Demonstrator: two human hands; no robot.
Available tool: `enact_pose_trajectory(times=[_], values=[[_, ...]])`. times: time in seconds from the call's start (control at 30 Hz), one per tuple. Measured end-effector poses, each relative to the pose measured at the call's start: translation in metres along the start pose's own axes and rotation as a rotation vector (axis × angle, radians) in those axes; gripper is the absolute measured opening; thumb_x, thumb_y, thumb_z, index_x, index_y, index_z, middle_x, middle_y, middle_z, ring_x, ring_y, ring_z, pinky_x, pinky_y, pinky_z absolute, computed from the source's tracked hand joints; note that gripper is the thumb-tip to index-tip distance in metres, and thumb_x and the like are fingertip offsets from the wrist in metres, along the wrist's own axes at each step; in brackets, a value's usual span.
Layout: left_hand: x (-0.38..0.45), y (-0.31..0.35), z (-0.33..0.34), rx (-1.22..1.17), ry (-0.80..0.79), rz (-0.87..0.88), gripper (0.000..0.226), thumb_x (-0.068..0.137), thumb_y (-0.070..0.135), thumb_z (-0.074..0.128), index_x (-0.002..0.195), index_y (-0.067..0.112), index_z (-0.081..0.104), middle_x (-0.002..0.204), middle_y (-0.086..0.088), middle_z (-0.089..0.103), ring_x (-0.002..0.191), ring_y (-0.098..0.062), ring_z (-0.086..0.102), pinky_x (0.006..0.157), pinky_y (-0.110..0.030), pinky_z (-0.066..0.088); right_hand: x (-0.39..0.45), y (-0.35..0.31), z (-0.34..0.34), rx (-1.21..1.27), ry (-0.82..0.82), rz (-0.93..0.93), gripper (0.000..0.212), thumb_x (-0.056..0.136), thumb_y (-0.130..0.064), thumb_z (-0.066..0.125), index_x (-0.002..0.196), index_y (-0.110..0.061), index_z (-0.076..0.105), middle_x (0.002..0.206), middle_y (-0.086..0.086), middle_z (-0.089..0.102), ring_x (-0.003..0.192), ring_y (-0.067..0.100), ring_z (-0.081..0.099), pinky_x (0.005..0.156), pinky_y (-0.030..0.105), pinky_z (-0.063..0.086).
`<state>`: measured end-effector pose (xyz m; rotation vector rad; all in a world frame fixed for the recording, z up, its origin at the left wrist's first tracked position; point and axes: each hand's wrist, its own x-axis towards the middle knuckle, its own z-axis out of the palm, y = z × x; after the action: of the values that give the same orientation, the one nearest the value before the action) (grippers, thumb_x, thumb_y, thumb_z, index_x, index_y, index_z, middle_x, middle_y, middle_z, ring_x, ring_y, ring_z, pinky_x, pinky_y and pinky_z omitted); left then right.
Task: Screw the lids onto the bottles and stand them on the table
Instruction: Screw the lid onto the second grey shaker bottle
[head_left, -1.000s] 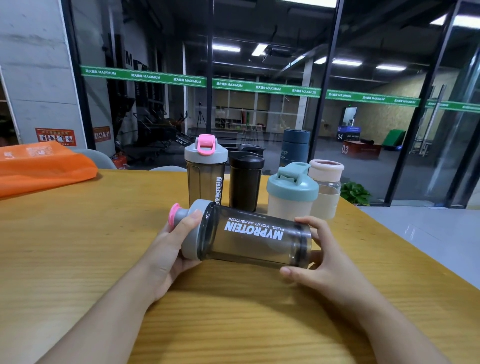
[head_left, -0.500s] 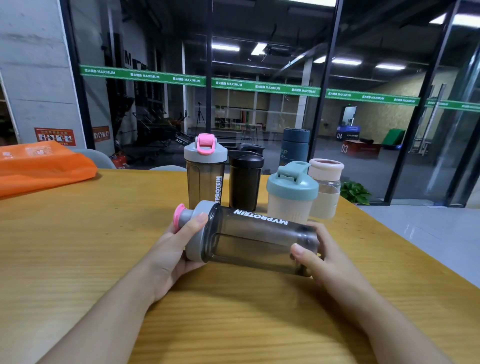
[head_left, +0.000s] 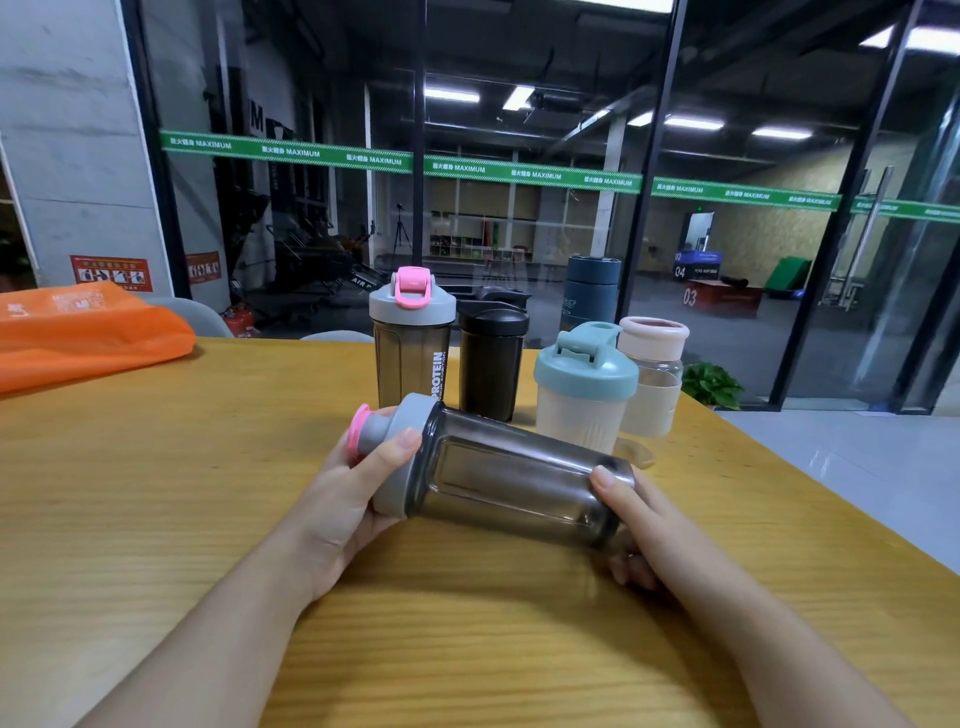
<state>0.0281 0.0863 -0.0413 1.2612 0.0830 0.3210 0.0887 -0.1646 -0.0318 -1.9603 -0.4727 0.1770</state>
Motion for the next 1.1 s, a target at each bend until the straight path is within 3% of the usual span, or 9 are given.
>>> enact_pose_trajectory(times=[0.1,0.17,0.33,0.47,0.6,0.7,0.83,0.97,1.1], values=[[0.0019,-0.0013,-0.004,0.016,0.011,-0.003,0.083,0.05,0.047,0.081,0.126,0.036,0.051,0.113,-0.009,0.066,0.099,-0.023,0.063,0.081,-0.041,0.055,-0.0013,-0.0006,0.0023,0.026,-0.001,-0.056,0.032,0.088,-0.045,0.056,0.117,-0.038,0.044,0.083,-0.007,0.064,0.049,0.009,0.053,0.052,0.022,0.041],[0.0025,-0.0028,-0.0059,0.024,0.024,-0.021,0.098,0.051,0.051,0.081,0.139,0.035,0.041,0.118,-0.01,0.064,0.105,-0.026,0.063,0.084,-0.044,0.055,-0.0019,0.0009,0.0034,0.043,-0.018,-0.096,0.049,0.081,-0.042,0.07,0.12,-0.046,0.04,0.091,-0.009,0.063,0.057,0.01,0.057,0.057,0.024,0.045],[0.0026,0.0003,-0.0057,-0.043,0.047,-0.048,0.083,0.064,0.051,0.078,0.137,0.028,0.044,0.12,-0.014,0.063,0.1,-0.025,0.065,0.068,-0.036,0.058,0.0001,0.0051,0.0014,0.056,0.012,-0.243,0.082,0.055,-0.042,0.081,0.119,-0.064,0.035,0.123,-0.011,0.056,0.095,0.032,0.064,0.087,0.044,0.054],[0.0012,0.002,-0.0045,-0.065,0.036,-0.082,0.079,0.064,0.049,0.074,0.134,0.024,0.048,0.12,-0.016,0.063,0.099,-0.026,0.065,0.067,-0.036,0.059,-0.0026,0.0028,0.0,0.006,0.074,-0.289,0.083,0.049,-0.054,0.08,0.12,-0.061,0.038,0.118,-0.006,0.059,0.088,0.032,0.066,0.082,0.045,0.056],[0.001,0.0009,-0.0028,-0.07,0.019,-0.109,0.073,0.067,0.047,0.076,0.131,0.022,0.05,0.12,-0.017,0.063,0.102,-0.028,0.065,0.069,-0.037,0.059,-0.0023,0.0044,-0.0021,-0.033,0.101,-0.191,0.078,0.049,-0.066,0.07,0.12,-0.053,0.041,0.105,-0.009,0.065,0.082,0.015,0.066,0.075,0.034,0.053],[0.0021,-0.0001,-0.0028,-0.045,0.017,-0.086,0.083,0.061,0.047,0.079,0.134,0.022,0.048,0.117,-0.014,0.066,0.101,-0.026,0.066,0.072,-0.038,0.059,-0.0025,0.0021,-0.0003,-0.006,0.081,-0.126,0.052,0.062,-0.061,0.063,0.109,-0.042,0.051,0.076,-0.012,0.069,0.051,-0.001,0.055,0.06,0.021,0.04],[0.0024,-0.0004,-0.0025,0.001,0.041,-0.062,0.107,0.045,0.051,0.08,0.142,0.029,0.038,0.121,-0.011,0.064,0.099,-0.023,0.065,0.07,-0.036,0.058,-0.0034,-0.0018,0.0,-0.042,0.082,-0.072,0.044,0.071,-0.065,0.055,0.1,-0.031,0.055,0.039,-0.019,0.049,0.038,0.0,0.042,0.043,0.012,0.034],[0.0018,-0.001,-0.0018,0.005,0.036,-0.042,0.109,0.043,0.05,0.081,0.141,0.034,0.036,0.124,-0.01,0.06,0.106,-0.025,0.061,0.081,-0.041,0.056,-0.0026,-0.0032,-0.0005,-0.055,0.055,-0.018,0.046,0.076,-0.066,0.049,0.095,-0.024,0.056,0.046,-0.012,0.06,0.037,0.001,0.04,0.045,0.017,0.033],[-0.0013,0.0003,0.0031,0.017,0.022,0.006,0.089,0.04,0.046,0.079,0.125,0.033,0.052,0.114,-0.006,0.065,0.096,-0.021,0.063,0.083,-0.039,0.054,0.0013,-0.0045,-0.0028,-0.086,-0.038,0.019,0.071,0.067,-0.075,0.034,0.106,-0.021,0.058,0.067,0.005,0.072,0.042,0.011,0.038,0.047,0.021,0.032]])
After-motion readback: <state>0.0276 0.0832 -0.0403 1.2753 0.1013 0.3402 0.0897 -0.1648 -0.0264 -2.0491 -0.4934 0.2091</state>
